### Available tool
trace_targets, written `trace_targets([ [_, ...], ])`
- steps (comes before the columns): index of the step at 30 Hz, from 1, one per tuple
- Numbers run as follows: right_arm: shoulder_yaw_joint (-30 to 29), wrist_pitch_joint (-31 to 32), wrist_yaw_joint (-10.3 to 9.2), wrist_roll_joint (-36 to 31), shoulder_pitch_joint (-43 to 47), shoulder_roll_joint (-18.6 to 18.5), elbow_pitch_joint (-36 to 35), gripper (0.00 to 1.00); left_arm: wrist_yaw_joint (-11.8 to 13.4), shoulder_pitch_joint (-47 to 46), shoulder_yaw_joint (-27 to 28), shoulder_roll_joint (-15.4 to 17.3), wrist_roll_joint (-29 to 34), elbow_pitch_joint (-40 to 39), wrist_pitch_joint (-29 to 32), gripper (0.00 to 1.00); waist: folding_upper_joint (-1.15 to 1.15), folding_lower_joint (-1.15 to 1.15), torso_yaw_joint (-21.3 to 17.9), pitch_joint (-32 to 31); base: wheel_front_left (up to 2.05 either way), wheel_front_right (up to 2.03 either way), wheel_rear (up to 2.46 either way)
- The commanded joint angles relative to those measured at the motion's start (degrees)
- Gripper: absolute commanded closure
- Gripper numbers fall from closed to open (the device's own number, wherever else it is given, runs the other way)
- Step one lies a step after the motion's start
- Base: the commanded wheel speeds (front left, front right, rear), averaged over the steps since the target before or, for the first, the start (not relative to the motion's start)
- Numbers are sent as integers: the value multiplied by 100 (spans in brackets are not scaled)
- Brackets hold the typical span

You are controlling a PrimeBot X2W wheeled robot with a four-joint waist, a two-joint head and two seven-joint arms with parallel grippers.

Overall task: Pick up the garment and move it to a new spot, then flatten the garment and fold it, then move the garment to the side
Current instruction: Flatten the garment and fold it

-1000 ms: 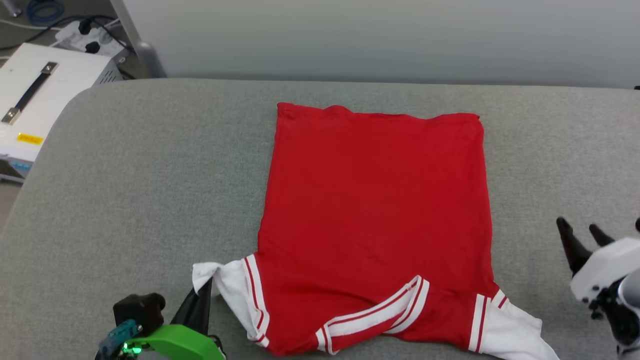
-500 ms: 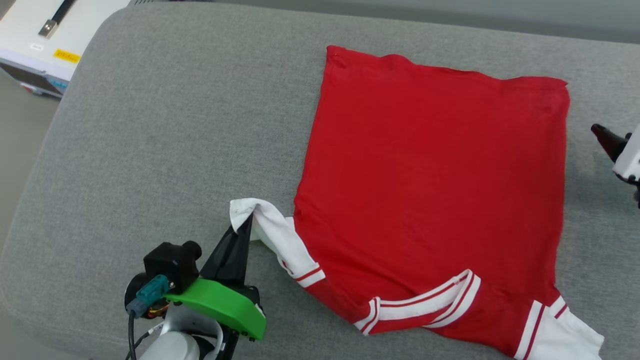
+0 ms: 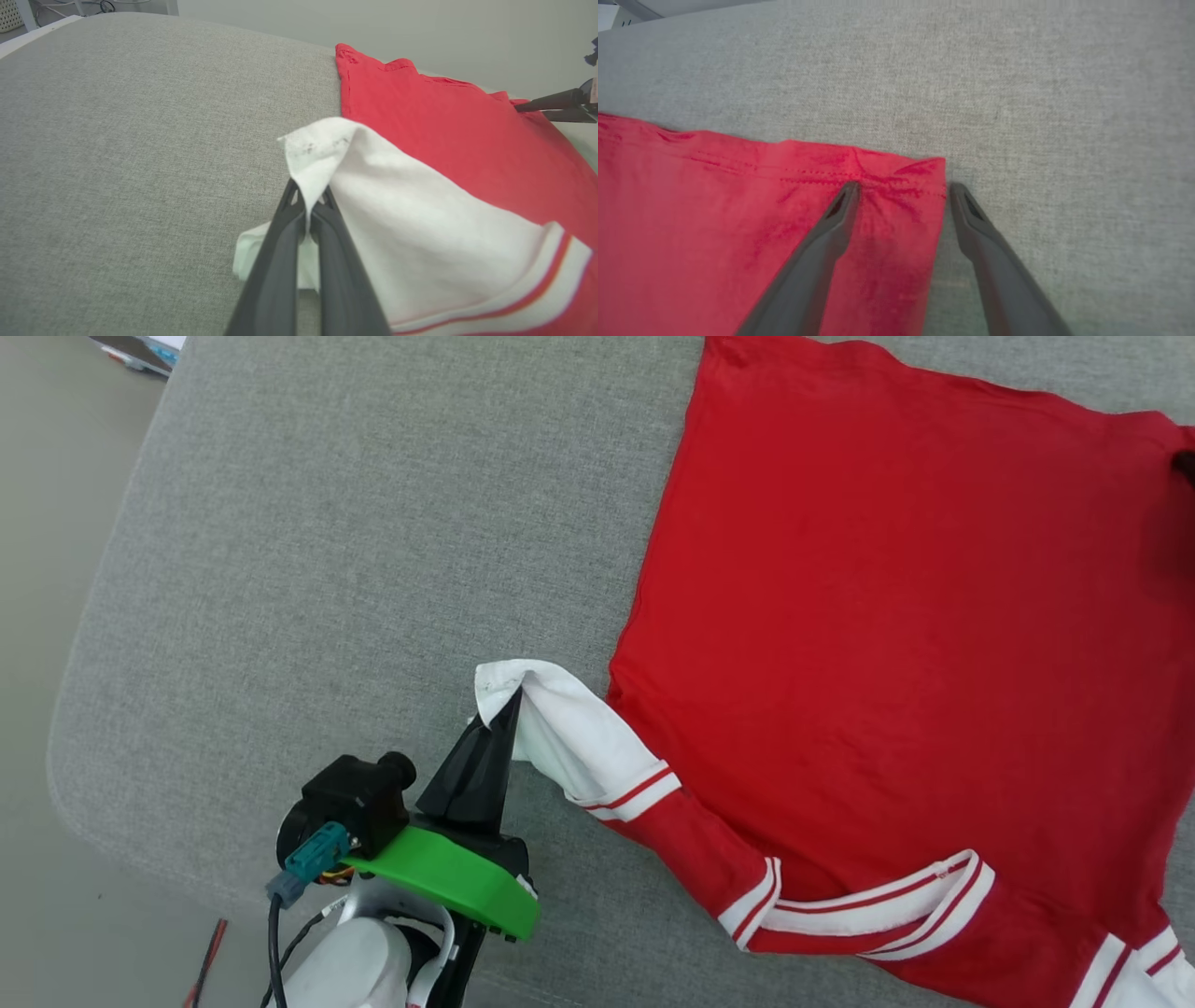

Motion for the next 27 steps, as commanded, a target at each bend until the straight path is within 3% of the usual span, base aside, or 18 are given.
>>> trace_targets([
  [1, 107, 257, -3, -21, 118, 80, 259, 0, -22, -107, 6, -16, 47, 36, -47, 100, 0, -1, 167, 167, 0, 0, 0],
  [3, 168, 740, -3, -18, 199, 105, 610, 0, -31, -101, 1, -24, 36, 95, -68, 100, 0, -1, 185, 160, 0, 0, 0],
  [4, 157, 871, -3, 12, 227, 128, 707, 10, -35, -97, -3, -26, 32, 116, -74, 100, 0, -1, 190, 148, 0, 0, 0],
  [6, 158, 1143, -3, 22, 291, 154, 894, 100, -42, -87, -8, -27, 18, 148, -82, 100, 0, -1, 198, 105, 0, 0, 0],
  [10, 198, 1290, -3, 38, 307, 194, 934, 100, -27, -64, -1, -3, -2, 188, -73, 100, 0, -1, 187, -12, 0, 0, 0],
  [19, 124, 904, -3, 161, 416, -55, 642, 100, 42, 138, 16, 95, -81, 311, -8, 100, 0, -1, -8, -681, 0, 0, 0],
  [27, 152, 697, -3, 629, 1611, -451, -340, 100, 203, 547, 233, 274, -288, 442, 1, 100, 0, -1, -613, -1343, 0, 0, 0],
])
